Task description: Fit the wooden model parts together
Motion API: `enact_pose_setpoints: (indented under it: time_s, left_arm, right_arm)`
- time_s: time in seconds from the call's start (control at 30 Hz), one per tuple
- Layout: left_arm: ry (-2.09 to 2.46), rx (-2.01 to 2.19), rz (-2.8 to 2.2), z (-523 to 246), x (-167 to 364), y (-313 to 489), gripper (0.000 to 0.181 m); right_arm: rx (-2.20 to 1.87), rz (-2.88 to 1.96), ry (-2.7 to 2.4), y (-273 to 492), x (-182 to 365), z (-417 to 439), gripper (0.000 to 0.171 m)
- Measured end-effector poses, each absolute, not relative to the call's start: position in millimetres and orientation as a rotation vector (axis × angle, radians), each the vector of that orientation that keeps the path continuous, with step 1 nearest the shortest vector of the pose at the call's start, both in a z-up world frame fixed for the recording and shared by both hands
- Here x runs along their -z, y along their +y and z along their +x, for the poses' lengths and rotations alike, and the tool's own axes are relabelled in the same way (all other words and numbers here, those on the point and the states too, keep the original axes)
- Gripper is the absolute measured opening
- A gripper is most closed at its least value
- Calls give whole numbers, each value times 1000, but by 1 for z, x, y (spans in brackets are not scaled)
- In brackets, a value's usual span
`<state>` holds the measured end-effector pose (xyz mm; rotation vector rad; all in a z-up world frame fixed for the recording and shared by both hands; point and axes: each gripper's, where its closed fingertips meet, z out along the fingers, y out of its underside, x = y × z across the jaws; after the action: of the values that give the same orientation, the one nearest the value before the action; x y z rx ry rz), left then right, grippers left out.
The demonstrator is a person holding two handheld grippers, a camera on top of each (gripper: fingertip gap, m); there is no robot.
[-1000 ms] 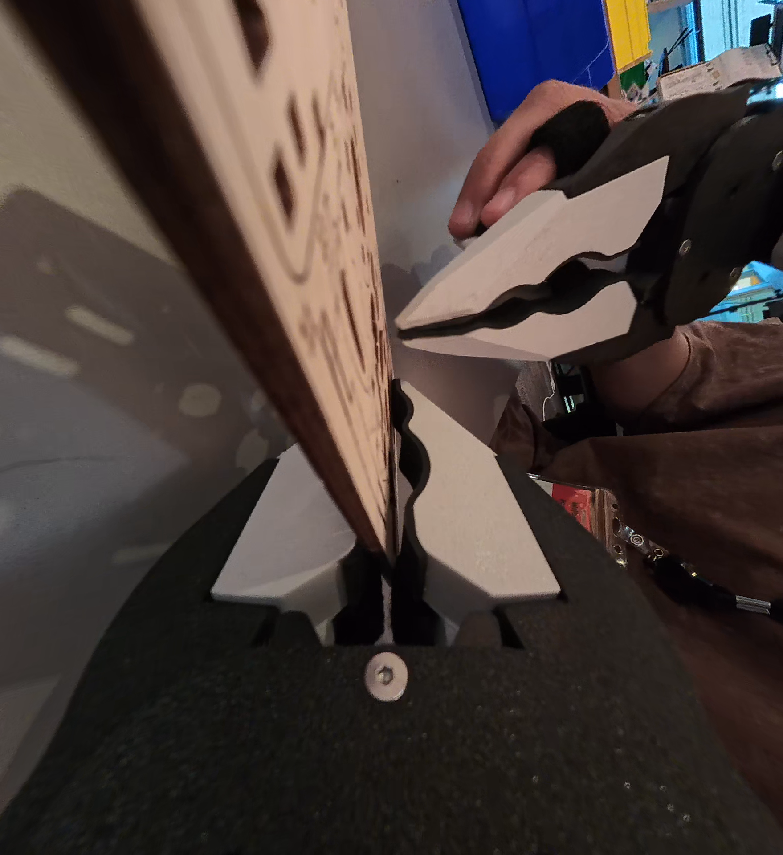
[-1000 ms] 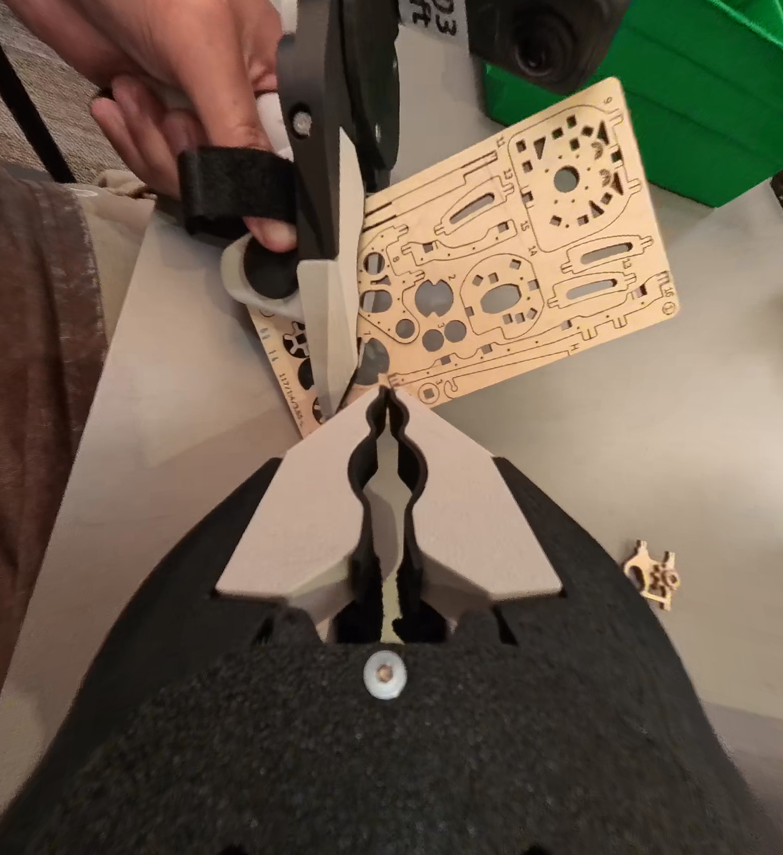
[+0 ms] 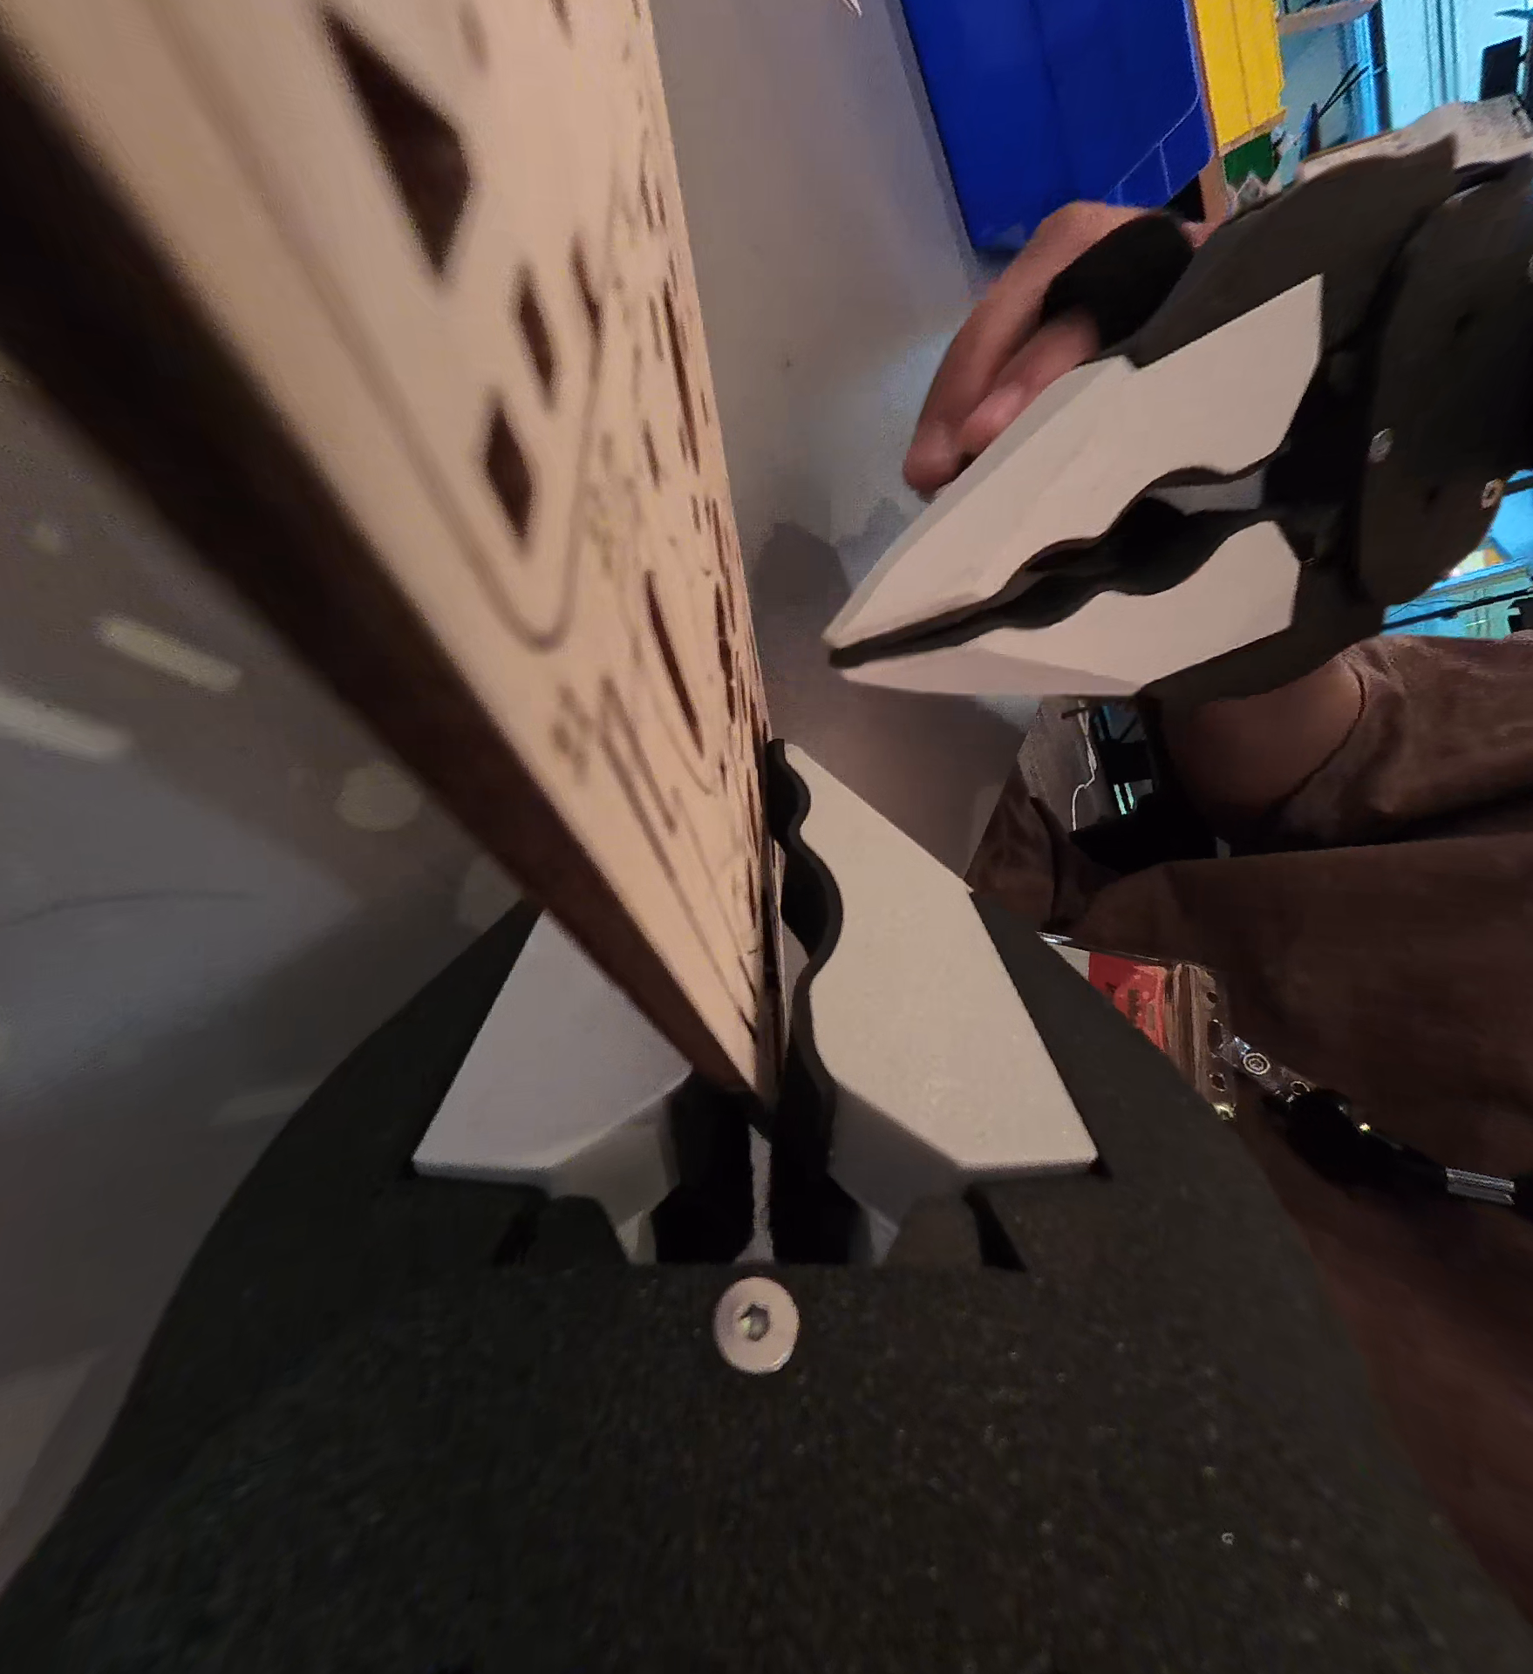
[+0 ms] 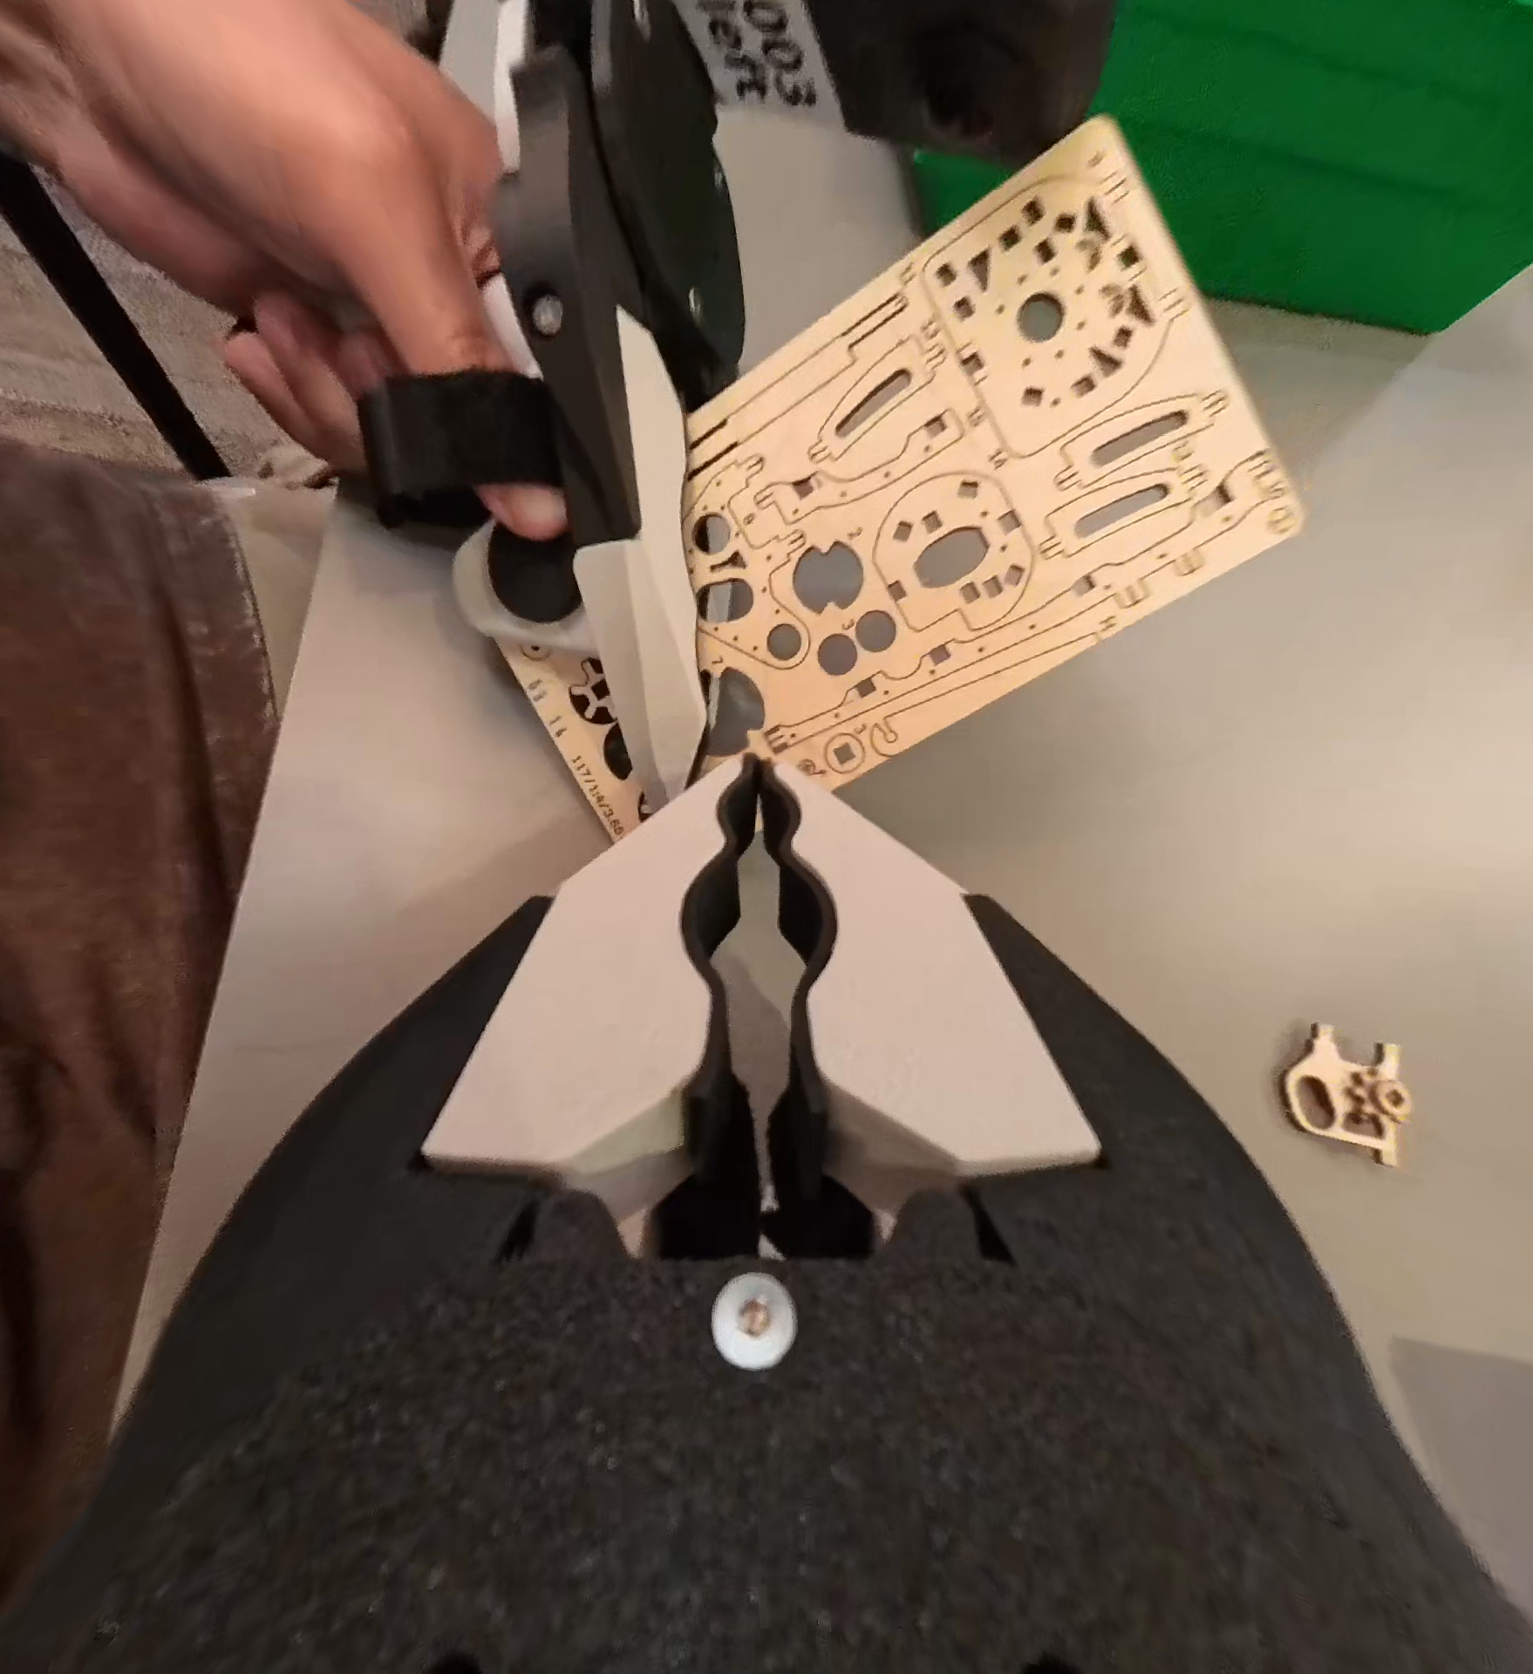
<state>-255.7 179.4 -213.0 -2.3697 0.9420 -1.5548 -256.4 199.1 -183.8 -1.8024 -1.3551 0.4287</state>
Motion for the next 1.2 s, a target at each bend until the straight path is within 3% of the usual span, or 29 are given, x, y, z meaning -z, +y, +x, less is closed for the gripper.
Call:
enact_pose_setpoints:
  time_s: [0.33, 0.43, 0.53, 0.7, 1.2]
  left_arm:
    - [922, 1548, -2371, -258, 212, 182, 2]
    - [955, 1575, -2324, -261, 206, 183, 3]
    - [954, 1739, -2167, -263, 180, 182, 2]
    - [1119, 1898, -1962, -257, 149, 154, 1]
    - [1138, 1945, -1889, -256, 139, 147, 2]
  right_arm:
    - [-419, -1832, -1357, 202, 199, -262, 0]
    - [-656, -1874, -1126, 210, 173, -249, 0]
    - [-977, -1949, -968, 206, 166, -241, 19]
    - [-1513, -1808, -885, 178, 136, -267, 11]
    - [-1859, -1774, -743, 168, 123, -268, 6]
